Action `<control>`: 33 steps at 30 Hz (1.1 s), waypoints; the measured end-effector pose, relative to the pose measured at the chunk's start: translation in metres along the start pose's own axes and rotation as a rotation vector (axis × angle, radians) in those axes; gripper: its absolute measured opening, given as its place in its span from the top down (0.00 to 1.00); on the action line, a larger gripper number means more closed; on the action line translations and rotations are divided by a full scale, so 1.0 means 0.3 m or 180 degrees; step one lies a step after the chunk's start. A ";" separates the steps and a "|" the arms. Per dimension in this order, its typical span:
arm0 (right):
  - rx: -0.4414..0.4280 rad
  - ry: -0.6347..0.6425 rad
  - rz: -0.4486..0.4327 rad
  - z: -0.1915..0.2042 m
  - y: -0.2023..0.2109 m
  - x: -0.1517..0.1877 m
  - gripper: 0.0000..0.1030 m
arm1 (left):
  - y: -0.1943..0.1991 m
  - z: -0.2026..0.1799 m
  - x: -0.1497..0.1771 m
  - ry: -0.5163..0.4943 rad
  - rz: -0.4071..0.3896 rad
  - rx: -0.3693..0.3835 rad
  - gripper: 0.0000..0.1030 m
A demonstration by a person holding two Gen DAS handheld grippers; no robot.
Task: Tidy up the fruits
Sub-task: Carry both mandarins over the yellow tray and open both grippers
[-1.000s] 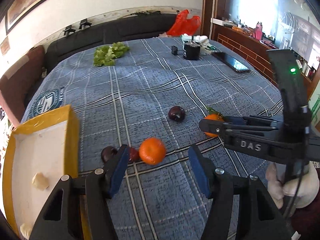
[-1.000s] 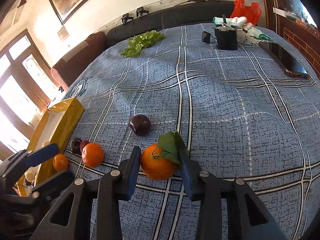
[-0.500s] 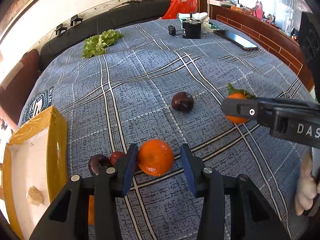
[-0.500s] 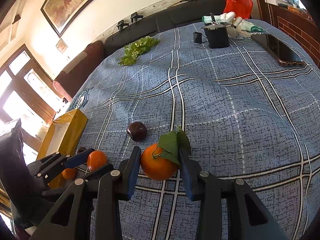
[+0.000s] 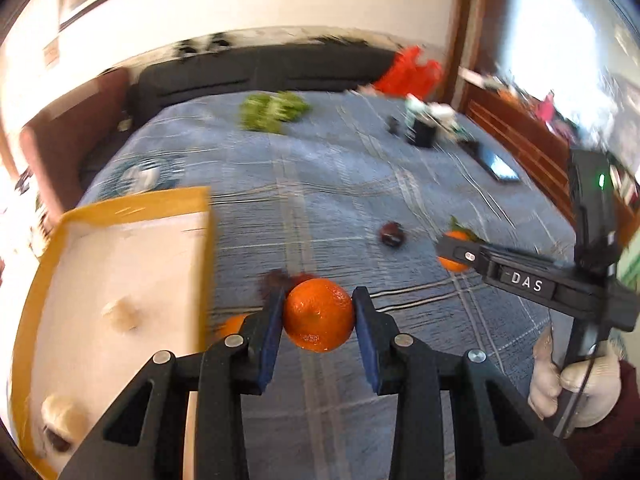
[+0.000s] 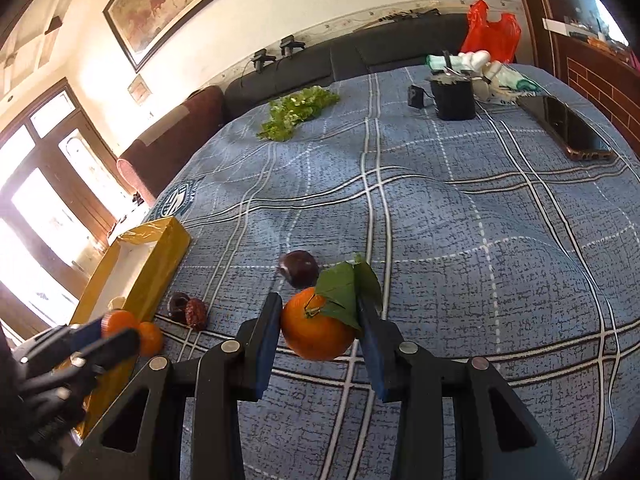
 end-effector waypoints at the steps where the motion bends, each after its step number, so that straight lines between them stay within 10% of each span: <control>1: -0.0030 -0.0013 0.0013 0.014 0.002 -0.002 0.60 | 0.025 0.044 0.007 0.0086 -0.0025 -0.0054 0.67; 15: -0.0824 0.0691 0.0607 0.655 -0.116 0.077 0.59 | 0.120 0.653 0.157 0.0922 0.0186 -0.0950 0.67; 29: -0.0560 0.1205 0.0908 0.860 -0.332 0.193 0.58 | 0.063 0.743 0.179 0.1131 0.0219 -0.0744 0.66; 33: -0.0601 0.1159 0.0831 0.880 -0.300 0.192 0.46 | 0.075 0.757 0.184 0.1285 0.0209 -0.0649 0.50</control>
Point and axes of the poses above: each gripper's, at about its wrist camera, not at the fingertips, and y roughly against the way its jaws point, z to its left, x to its underside, the point moved 4 cm from there along -y, roughly the way its jaws point, and after that the axes turned 1 degree about -z, right-handed, at the moved point
